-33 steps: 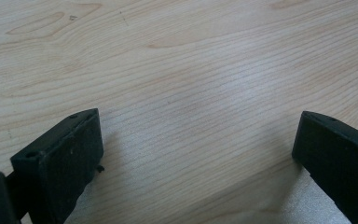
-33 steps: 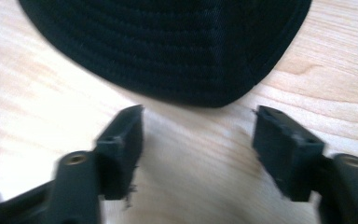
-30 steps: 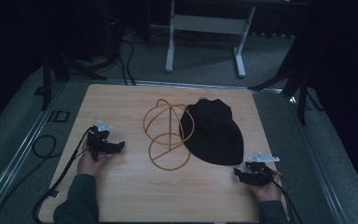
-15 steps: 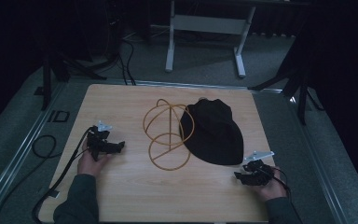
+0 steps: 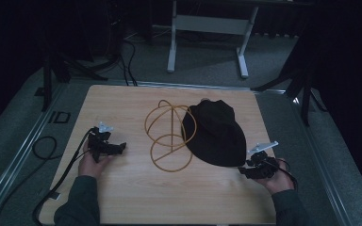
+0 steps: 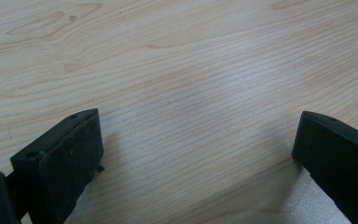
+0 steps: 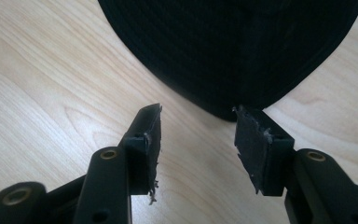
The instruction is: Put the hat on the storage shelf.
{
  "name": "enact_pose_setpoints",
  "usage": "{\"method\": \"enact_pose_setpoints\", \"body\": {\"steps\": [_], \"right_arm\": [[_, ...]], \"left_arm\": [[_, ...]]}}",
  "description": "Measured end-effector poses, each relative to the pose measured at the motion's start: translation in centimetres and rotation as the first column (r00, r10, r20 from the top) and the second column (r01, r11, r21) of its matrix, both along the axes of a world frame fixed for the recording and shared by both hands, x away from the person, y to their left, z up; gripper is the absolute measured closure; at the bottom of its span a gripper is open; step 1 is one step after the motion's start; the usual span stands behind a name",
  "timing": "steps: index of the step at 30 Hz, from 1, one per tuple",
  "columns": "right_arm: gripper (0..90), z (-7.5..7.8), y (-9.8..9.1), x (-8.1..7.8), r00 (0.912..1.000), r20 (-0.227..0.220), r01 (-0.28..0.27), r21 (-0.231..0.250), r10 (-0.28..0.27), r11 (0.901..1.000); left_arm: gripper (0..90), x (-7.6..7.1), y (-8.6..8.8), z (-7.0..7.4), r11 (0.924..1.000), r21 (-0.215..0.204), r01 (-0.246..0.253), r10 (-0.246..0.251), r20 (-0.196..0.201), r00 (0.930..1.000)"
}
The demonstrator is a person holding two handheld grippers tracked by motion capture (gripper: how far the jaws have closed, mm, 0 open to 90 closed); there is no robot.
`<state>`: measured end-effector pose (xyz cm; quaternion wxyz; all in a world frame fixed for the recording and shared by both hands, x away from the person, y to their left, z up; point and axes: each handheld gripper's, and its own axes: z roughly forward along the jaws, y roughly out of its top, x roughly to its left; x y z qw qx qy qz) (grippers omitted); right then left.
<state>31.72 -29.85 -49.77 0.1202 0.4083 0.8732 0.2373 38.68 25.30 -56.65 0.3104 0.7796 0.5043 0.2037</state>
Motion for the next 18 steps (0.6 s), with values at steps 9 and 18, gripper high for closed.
{"method": "enact_pose_setpoints", "body": {"steps": [9,18], "right_arm": [[47.1,1.2,1.5,1.2,0.9990,-0.024,-0.040,-0.052,0.039,0.9978],[45.4,2.7,2.4,2.4,0.9977,-0.024,-0.065,-0.082,0.063,0.9945]], "left_arm": [[2.0,0.0,0.0,0.0,1.0000,0.000,0.000,0.000,0.000,1.0000],[2.0,0.0,0.0,0.0,1.0000,0.000,0.000,0.000,0.000,1.0000]]}}
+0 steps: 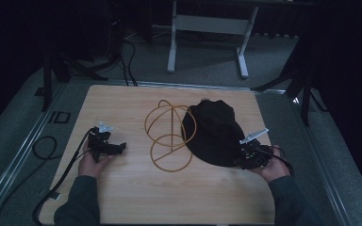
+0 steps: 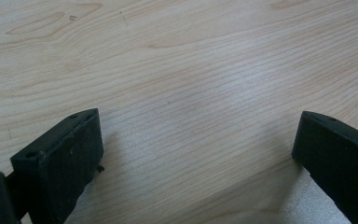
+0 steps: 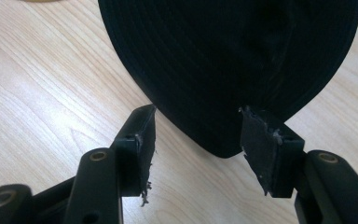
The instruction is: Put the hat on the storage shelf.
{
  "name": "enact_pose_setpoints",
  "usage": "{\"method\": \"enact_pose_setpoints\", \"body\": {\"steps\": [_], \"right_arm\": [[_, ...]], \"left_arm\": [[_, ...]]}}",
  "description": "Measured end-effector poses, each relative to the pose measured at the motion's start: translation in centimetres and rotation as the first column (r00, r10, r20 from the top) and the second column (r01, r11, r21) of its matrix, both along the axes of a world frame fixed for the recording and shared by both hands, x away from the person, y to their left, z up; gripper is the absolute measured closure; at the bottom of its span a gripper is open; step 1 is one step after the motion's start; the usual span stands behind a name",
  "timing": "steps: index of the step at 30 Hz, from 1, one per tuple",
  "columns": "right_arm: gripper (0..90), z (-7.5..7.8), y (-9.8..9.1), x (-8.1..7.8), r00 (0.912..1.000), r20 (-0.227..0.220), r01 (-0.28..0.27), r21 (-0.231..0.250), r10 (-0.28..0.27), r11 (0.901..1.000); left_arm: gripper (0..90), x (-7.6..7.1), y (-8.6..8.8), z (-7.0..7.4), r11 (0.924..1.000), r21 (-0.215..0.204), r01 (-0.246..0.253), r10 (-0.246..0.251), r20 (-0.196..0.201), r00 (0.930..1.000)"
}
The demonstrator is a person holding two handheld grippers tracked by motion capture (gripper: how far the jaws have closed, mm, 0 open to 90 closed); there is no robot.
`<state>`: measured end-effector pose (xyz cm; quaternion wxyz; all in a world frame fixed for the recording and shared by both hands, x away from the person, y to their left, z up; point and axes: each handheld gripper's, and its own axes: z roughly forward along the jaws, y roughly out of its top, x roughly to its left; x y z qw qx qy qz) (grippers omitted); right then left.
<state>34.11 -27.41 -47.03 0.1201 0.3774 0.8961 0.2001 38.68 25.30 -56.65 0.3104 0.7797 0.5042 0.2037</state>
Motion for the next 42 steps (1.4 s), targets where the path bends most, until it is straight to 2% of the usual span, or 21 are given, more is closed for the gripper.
{"method": "enact_pose_setpoints", "body": {"steps": [6,14,26,28,38,42], "right_arm": [[47.0,0.9,0.5,0.6,0.9997,-0.012,-0.021,-0.007,0.021,0.9997],[45.9,1.9,1.1,1.8,0.9995,-0.026,-0.016,-0.034,0.015,0.9993],[48.7,2.9,1.4,4.0,0.9992,-0.040,0.001,-0.059,-0.003,0.9982],[50.5,3.1,1.4,4.3,0.9987,-0.050,-0.010,-0.056,0.007,0.9984],[52.4,3.4,2.1,5.9,0.9969,-0.077,-0.022,-0.106,0.014,0.9942],[52.3,3.4,2.2,6.6,0.9959,-0.090,-0.018,-0.107,0.008,0.9940]], "left_arm": [[2.0,0.0,0.0,0.0,1.0000,0.000,0.000,0.000,0.000,1.0000],[2.0,0.0,0.0,0.0,1.0000,0.000,0.000,0.000,0.000,1.0000],[2.0,0.0,0.0,0.0,1.0000,0.000,0.000,0.000,0.000,1.0000],[2.0,0.0,0.0,0.0,1.0000,0.000,0.000,0.000,0.000,1.0000],[2.0,0.0,0.0,0.0,1.0000,-0.002,-0.002,0.002,0.001,1.0000],[2.0,0.0,0.0,0.0,1.0000,0.000,-0.001,0.001,0.002,1.0000]]}}
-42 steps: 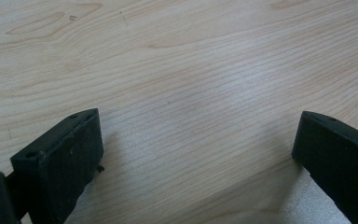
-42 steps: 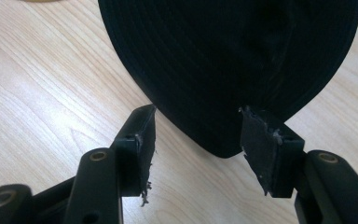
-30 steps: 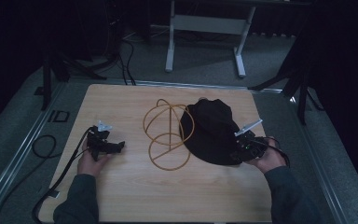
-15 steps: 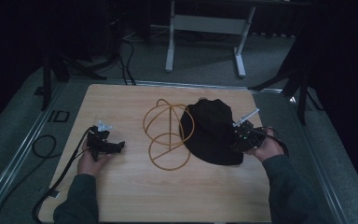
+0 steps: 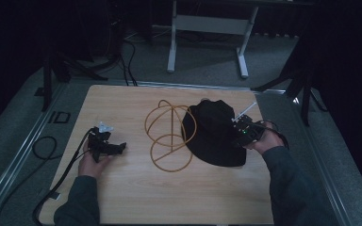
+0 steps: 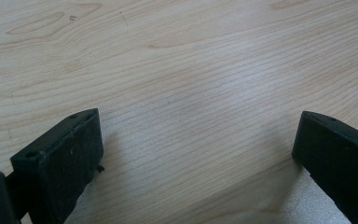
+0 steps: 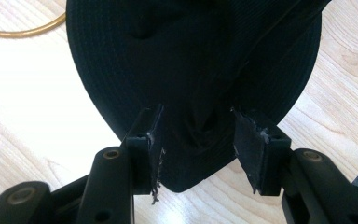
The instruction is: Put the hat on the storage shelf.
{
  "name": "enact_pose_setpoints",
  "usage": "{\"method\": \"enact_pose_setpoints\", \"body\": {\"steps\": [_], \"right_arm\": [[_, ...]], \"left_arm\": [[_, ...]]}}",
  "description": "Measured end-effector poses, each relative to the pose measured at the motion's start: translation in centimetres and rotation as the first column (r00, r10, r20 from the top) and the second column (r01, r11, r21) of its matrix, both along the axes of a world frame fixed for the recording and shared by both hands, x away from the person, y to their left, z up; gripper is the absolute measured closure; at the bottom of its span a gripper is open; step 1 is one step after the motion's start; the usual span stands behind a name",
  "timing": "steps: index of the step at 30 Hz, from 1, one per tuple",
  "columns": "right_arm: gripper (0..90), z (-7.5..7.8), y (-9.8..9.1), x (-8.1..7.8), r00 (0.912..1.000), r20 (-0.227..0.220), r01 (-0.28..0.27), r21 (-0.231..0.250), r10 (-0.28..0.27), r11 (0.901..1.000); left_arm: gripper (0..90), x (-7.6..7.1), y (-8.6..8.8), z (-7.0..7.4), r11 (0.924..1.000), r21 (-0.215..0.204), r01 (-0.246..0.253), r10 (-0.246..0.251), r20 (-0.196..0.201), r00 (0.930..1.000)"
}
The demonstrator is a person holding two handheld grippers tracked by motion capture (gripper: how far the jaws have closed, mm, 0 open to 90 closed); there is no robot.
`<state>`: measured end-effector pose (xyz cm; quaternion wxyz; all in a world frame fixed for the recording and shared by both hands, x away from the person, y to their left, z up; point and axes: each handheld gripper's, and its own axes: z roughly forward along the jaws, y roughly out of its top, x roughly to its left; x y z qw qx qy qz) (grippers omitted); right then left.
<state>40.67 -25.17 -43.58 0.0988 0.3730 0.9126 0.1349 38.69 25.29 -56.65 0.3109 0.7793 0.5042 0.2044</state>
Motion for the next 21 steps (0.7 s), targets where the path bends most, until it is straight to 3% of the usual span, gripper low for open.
{"method": "enact_pose_setpoints", "body": {"steps": [21], "right_arm": [[50.4,0.5,1.0,3.6,0.9944,-0.105,0.007,0.003,-0.007,1.0000]], "left_arm": [[2.0,0.0,0.0,0.0,1.0000,0.000,0.001,-0.001,-0.002,1.0000]]}}
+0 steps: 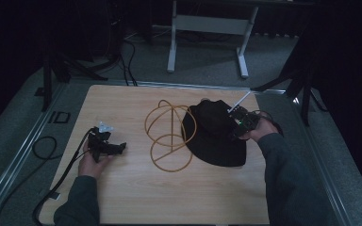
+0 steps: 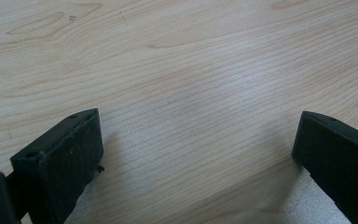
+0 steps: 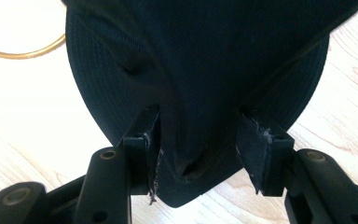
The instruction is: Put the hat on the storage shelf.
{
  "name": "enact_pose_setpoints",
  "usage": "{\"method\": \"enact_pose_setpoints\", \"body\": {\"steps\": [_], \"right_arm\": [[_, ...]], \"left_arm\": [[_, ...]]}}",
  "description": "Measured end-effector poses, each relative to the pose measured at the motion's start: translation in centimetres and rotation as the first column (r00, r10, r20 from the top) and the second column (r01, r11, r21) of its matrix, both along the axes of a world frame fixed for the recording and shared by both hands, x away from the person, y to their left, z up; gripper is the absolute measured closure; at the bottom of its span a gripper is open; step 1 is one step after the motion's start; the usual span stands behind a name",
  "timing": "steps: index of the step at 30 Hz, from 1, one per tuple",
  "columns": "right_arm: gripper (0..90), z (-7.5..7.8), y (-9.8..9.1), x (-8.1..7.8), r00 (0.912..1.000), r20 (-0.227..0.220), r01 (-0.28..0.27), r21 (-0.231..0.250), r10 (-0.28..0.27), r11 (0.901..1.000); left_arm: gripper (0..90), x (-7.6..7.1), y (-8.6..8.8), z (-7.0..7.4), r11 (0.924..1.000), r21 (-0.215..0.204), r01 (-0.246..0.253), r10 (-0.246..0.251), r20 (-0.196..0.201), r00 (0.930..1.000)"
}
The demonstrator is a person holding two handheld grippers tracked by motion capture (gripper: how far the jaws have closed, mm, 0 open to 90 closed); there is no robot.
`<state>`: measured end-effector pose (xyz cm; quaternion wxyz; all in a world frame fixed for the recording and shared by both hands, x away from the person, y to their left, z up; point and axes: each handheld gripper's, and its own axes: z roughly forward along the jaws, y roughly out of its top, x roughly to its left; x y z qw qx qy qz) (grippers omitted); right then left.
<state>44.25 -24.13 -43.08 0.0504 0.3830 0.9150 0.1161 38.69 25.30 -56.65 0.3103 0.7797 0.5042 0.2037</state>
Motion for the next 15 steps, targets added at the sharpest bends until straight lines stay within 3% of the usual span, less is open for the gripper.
{"method": "enact_pose_setpoints", "body": {"steps": [5,15], "right_arm": [[50.8,-0.1,0.5,1.0,0.9986,-0.053,0.008,-0.005,-0.008,1.0000],[55.3,0.0,1.2,2.5,0.9935,-0.112,0.012,-0.029,-0.016,0.9995]], "left_arm": [[2.0,0.0,0.0,0.0,1.0000,0.001,0.002,-0.002,0.001,1.0000],[2.0,0.0,0.0,0.0,1.0000,0.001,0.002,-0.002,0.001,1.0000]]}}
